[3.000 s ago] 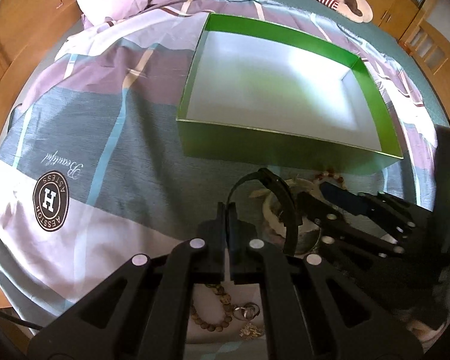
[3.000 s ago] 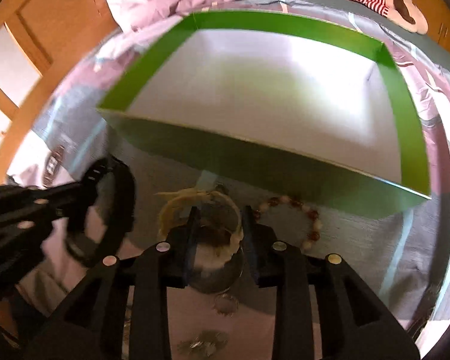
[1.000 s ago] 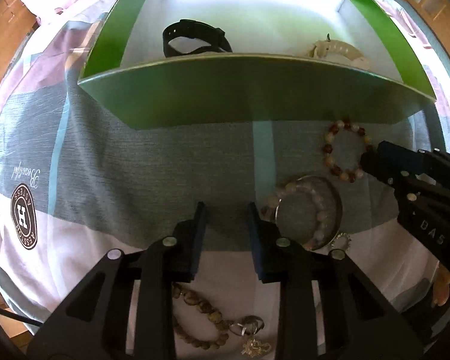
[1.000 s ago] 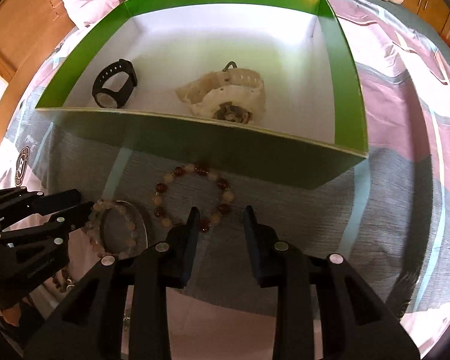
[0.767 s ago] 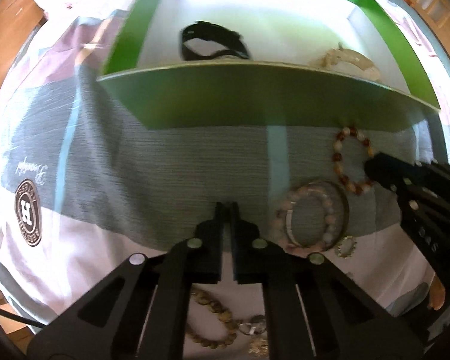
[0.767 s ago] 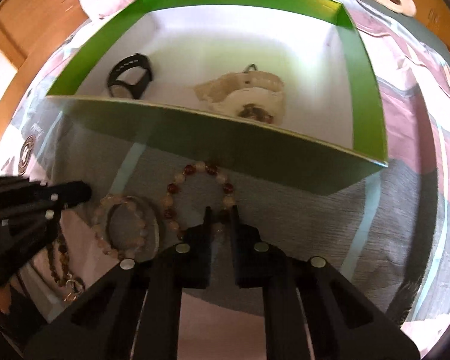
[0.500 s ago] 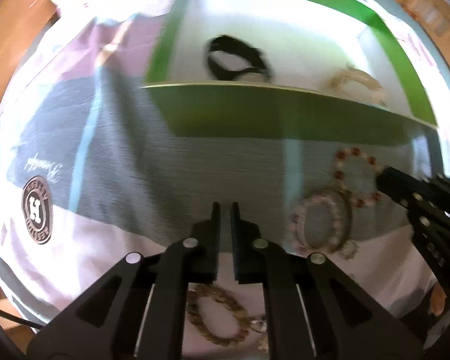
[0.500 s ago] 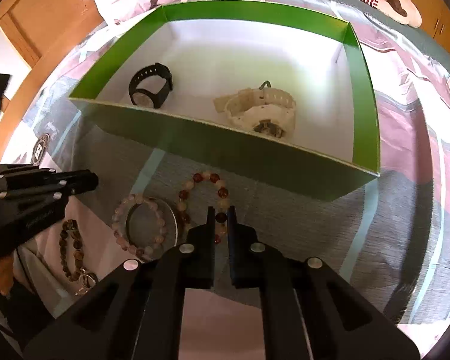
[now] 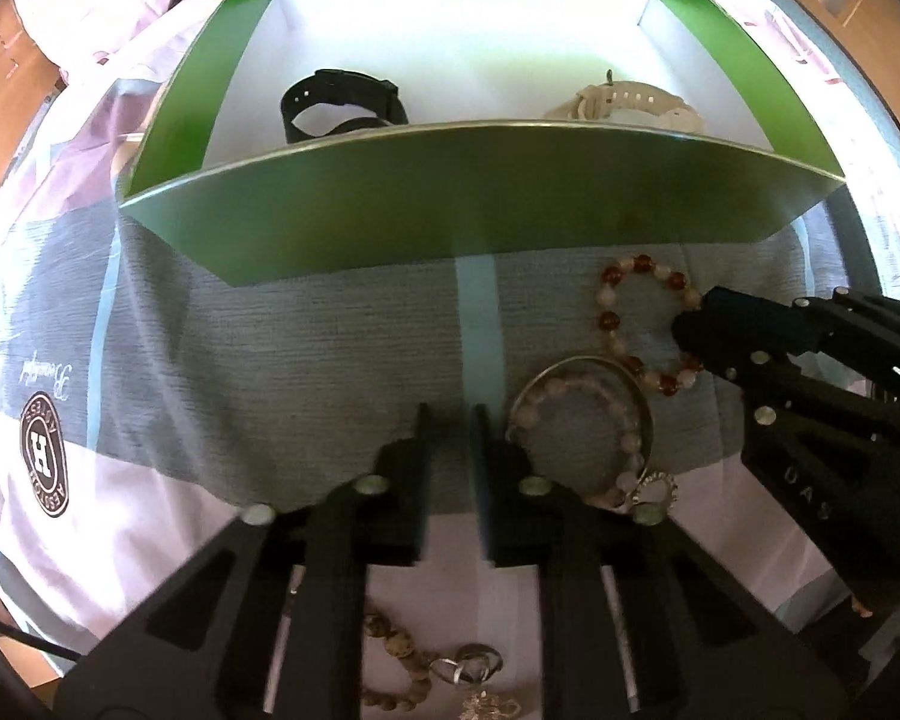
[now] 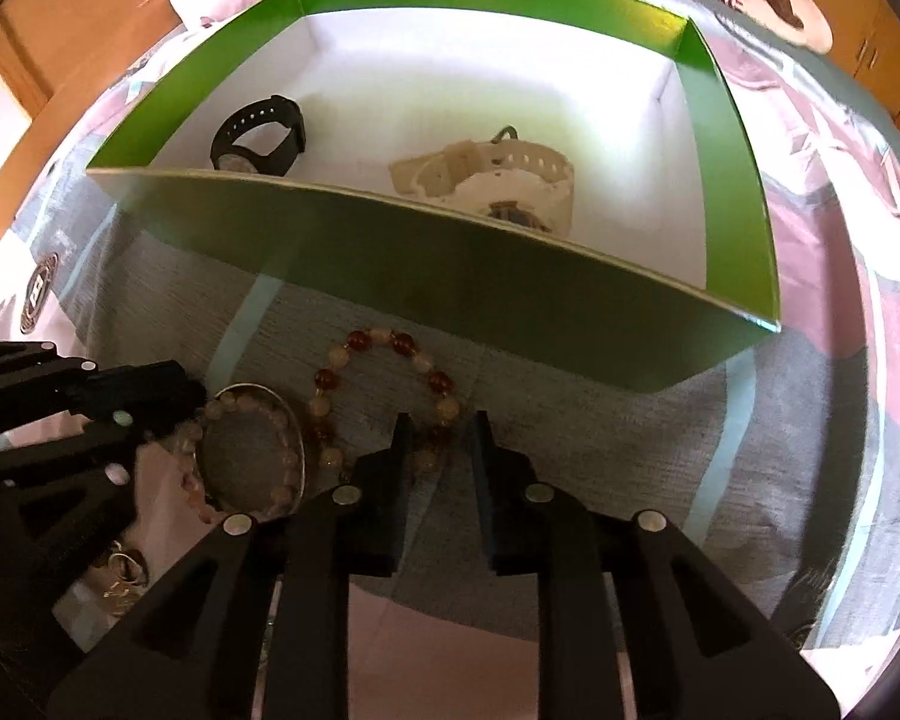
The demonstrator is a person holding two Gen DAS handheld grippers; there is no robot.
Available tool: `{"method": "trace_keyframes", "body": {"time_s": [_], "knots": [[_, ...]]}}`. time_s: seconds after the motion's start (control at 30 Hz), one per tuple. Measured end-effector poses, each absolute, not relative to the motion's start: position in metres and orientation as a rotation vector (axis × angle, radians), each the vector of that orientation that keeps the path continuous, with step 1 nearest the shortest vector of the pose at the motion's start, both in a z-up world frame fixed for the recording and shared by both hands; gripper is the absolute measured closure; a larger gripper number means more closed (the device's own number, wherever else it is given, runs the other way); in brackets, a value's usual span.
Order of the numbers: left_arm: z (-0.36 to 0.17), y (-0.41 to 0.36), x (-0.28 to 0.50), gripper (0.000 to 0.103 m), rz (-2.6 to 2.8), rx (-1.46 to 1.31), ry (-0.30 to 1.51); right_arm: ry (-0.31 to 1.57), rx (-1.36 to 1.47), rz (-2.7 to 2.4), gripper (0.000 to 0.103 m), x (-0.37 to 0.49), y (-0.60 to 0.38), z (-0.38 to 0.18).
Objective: Organize jewelry
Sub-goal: 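Grasp the red-and-white beaded bracelet with the right tool, then grasp the brown wooden-bead bracelet with the left tool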
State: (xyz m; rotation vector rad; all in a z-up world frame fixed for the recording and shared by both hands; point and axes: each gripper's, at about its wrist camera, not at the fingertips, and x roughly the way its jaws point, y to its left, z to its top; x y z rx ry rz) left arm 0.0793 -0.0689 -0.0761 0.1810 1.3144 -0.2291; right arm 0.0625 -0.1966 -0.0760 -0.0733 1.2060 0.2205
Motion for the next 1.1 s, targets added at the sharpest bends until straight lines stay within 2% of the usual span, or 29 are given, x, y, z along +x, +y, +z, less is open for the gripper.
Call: {"method": "trace_keyframes", "body": {"time_s": [0.1, 0.7, 0.87, 1.07, 1.1], "knots": [[-0.072, -0.063, 0.077, 0.102, -0.226, 0.170, 1.312, 1.193, -0.089, 0.241, 0.095, 0.059, -0.191, -0.074], [0.006, 0.011, 0.082, 0.102, -0.203, -0.040, 1.180, 1.092, -0.027, 0.269, 0.095, 0.048, -0.200, -0.039], [0.000, 0.020, 0.080, 0.102, -0.180, -0.054, 1.196, 1.098, -0.029, 0.263, 0.095, 0.049, -0.200, -0.040], [-0.036, -0.027, 0.079, 0.102, -0.233, 0.054, 1.274, 1.119, -0.036, 0.260, 0.095, 0.049, -0.200, -0.047], [-0.039, -0.030, 0.077, 0.099, -0.237, 0.076, 1.293, 1.123, -0.038, 0.258, 0.095, 0.049, -0.200, -0.048]]}}
